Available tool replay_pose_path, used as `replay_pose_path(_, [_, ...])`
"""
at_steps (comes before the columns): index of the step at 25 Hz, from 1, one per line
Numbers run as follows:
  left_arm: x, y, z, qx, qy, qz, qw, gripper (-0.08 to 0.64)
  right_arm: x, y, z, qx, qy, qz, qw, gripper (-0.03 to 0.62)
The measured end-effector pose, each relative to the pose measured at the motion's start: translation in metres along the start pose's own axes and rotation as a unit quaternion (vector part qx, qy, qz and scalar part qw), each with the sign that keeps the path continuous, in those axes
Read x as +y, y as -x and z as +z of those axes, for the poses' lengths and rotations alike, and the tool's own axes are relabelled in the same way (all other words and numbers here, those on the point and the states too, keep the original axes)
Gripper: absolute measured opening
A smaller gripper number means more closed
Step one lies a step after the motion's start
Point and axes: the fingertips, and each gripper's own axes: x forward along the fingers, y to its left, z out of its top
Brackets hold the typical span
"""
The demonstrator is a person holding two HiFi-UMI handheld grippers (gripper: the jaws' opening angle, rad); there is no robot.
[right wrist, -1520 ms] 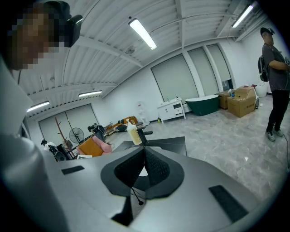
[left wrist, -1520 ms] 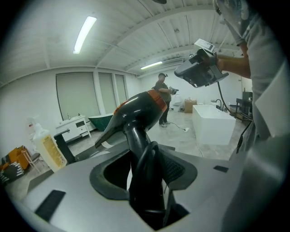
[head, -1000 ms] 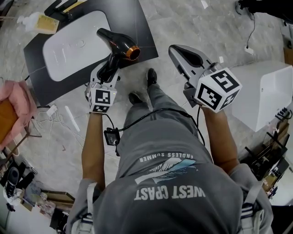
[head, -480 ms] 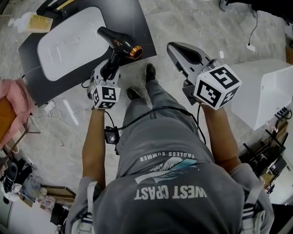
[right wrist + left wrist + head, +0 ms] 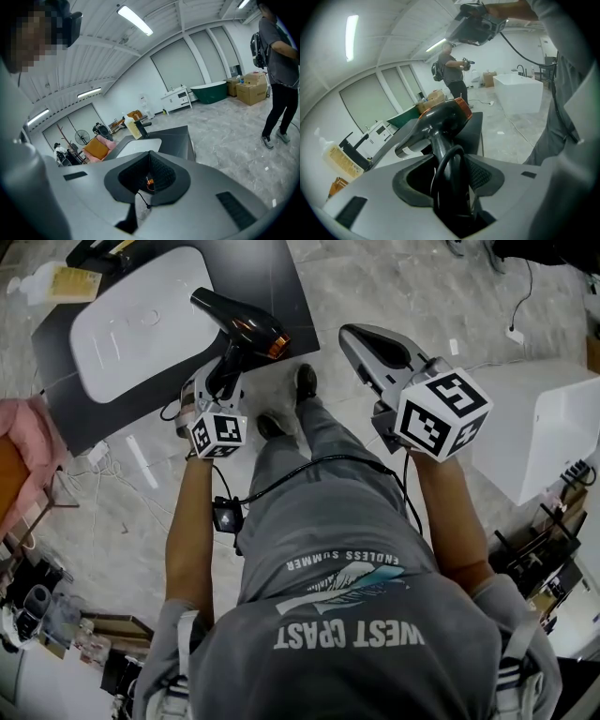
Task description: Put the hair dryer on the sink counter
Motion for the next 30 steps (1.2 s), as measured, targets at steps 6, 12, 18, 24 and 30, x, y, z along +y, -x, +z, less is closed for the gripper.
replay_pose_path(6, [0.0, -0.004, -0.002, -0.004, 0.001, -0.001, 1.0, 0.212, -0.001, -0.006, -0.005, 0.009, -0.003, 0.002, 1.0, 0.028])
replay_pose_path(12, [-0.004, -0.009, -0.007, -0.001, -0.002, -0.014, 0.9999, 0.23, 0.001, -0.008, -0.008, 0.011, -0.003, 0.004, 1.0, 0.028])
replay_pose_path(18, [-0.004, -0.014, -0.013, 0.001, -0.004, -0.019, 0.9998, 0.235, 0.003, -0.011, -0.012, 0.015, -0.004, 0.002, 1.0, 0.028])
replay_pose_path(24, [-0.004, -0.016, -0.014, -0.002, -0.001, -0.026, 0.9997, 0.241, 0.007, -0.013, -0.018, 0.019, -0.004, 0.003, 1.0, 0.028])
replay_pose_path(30, [-0.004, -0.015, -0.014, -0.005, 0.002, -0.039, 0.9992, 0.247, 0.013, -0.015, -0.017, 0.019, -0.003, 0.006, 1.0, 0.028])
